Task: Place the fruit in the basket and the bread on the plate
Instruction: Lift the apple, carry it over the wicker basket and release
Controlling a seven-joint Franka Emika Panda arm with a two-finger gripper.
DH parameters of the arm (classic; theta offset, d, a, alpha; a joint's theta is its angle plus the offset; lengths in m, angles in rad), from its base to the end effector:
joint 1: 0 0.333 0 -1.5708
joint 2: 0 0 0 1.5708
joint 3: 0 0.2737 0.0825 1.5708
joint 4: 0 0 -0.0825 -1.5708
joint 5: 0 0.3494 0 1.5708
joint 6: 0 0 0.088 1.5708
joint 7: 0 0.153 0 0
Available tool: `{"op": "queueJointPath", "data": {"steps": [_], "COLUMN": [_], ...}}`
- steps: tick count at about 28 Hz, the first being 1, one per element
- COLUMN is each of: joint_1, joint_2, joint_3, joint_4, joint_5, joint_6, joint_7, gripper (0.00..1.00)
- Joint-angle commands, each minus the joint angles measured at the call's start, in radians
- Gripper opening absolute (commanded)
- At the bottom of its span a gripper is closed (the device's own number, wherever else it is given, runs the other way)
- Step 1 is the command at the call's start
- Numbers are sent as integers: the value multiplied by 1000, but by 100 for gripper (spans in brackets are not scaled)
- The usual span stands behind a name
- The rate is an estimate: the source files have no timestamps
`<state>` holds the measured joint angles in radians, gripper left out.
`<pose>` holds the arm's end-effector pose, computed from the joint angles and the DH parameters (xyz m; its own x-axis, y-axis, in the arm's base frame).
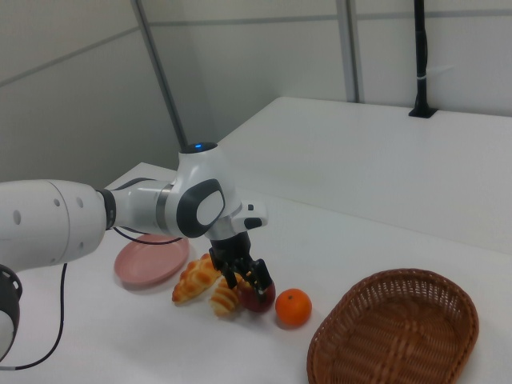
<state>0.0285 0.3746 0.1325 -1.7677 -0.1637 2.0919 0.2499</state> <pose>0.5914 0.0783 0.2828 0.9996 -0.0132 -0.0254 -0.0107 -0.9950 0.0988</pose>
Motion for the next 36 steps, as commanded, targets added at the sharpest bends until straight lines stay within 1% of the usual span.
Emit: {"op": "queueJointPath", "data": {"steps": [1, 2, 4, 6, 7, 11, 13, 15, 16, 18, 19, 21, 24, 26, 27, 29, 32, 33, 36], "joint_1": [1, -1, -2, -15, -27, -55, -88, -111, -133, -156, -162, -176, -209, -237, -266, -297, -344, -366, -389], "joint_2": [18, 21, 20, 20, 18, 12, -6, -32, -61, -89, -100, -123, -135, -138, -134, -122, -94, -67, -8], "joint_3": [-11, -14, -16, -16, -14, -14, -13, -13, -14, -14, -14, -16, -17, -17, -17, -17, -17, -17, -17], "joint_4": [14, 14, 14, 16, 17, 51, 70, 85, 90, 90, 93, 105, 126, 134, 146, 160, 162, 162, 162], "joint_5": [-27, -28, -28, -27, -16, 1, 33, 79, 136, 174, 182, 187, 187, 181, 176, 170, 153, 133, 101], "joint_6": [39, 55, 63, 65, 65, 60, 56, 53, 51, 43, 36, 10, -15, -18, -13, -10, -7, 5, 94], "joint_7": [23, 16, -4, -26, -37, -32, -31, -32, -34, -38, -44, -60, -63, -72, -101, -150, -234, -277, -285], "gripper": [87, 73, 49, 31, 19, 17, 17, 17, 17, 18, 18, 18, 18, 18, 18, 18, 18, 19, 20]}}
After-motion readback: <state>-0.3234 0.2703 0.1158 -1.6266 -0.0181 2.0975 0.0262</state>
